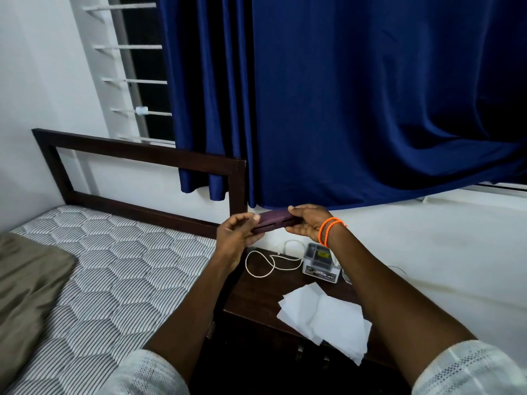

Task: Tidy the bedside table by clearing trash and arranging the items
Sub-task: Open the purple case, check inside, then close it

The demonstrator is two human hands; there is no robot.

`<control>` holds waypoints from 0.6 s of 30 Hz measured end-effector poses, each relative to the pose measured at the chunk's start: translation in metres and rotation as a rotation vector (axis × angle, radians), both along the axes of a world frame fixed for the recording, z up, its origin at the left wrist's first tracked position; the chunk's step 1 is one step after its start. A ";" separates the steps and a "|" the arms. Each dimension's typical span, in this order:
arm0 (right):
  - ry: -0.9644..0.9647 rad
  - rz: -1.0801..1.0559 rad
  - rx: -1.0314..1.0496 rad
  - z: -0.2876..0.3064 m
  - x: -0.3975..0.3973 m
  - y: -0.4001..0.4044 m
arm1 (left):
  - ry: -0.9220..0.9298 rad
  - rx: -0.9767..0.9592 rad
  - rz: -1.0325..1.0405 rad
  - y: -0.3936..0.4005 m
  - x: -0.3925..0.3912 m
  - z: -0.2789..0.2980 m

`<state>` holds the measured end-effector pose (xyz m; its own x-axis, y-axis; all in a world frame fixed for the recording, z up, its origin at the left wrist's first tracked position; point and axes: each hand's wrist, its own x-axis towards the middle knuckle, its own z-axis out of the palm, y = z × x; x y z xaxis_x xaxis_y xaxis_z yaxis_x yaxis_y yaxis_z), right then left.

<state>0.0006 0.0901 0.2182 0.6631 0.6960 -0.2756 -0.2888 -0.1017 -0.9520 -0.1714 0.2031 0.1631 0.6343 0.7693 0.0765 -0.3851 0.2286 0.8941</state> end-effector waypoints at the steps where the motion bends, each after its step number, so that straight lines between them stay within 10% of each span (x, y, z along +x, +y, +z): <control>1: -0.004 0.001 -0.004 -0.001 0.000 0.000 | 0.010 -0.002 0.005 0.000 0.000 0.001; 18: 0.006 -0.016 -0.007 -0.012 0.000 0.010 | 0.037 -0.013 0.003 0.003 -0.011 -0.004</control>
